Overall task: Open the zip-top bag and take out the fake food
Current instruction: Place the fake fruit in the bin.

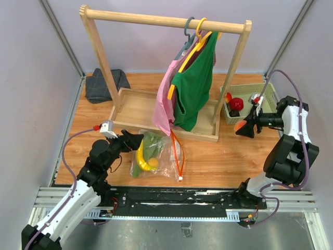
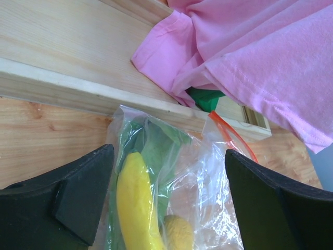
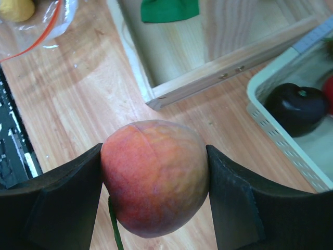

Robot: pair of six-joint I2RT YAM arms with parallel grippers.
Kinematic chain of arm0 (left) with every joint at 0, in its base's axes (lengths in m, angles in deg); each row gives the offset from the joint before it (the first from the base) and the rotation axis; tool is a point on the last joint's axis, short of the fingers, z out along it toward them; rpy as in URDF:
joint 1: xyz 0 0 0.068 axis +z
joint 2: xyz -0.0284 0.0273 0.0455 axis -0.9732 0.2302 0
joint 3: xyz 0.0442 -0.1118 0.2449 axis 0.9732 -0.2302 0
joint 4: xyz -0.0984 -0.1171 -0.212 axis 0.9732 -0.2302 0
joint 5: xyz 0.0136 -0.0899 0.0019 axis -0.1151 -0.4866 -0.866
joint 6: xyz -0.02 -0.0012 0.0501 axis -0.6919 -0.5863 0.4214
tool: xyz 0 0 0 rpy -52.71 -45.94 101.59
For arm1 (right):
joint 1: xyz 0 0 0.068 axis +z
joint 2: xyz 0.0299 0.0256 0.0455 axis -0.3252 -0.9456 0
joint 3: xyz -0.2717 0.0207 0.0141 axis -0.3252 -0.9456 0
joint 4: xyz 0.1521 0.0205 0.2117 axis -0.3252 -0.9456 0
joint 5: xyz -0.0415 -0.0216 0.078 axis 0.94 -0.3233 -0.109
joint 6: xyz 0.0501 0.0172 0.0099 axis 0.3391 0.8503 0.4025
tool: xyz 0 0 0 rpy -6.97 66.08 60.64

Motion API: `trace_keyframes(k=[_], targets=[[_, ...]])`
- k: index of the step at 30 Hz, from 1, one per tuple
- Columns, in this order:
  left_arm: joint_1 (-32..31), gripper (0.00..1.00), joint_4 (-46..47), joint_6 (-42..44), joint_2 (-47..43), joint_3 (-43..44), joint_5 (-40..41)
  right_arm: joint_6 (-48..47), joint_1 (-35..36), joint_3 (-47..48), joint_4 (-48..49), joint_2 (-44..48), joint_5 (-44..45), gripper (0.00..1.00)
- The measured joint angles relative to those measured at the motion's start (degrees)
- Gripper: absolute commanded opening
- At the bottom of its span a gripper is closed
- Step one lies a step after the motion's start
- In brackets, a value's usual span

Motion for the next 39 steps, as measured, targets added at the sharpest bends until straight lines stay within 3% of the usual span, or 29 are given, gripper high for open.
trace_keyframes(k=[22,33,39], targets=[[0.0,0.92,-0.5,0.0,-2.6,-0.6,1.5,37.2,-0.2,0.0,36.4,0.0,9.5,0.16],[0.0,0.92,-1.9,0.0,-3.6,-1.3,1.9,53.7,-0.2,0.5,50.6,-4.0,16.0,0.18],[0.0,0.92,-1.9,0.0,-3.8,-1.3,2.1,58.9,-0.2,3.0,53.5,-8.0,18.8,0.19]])
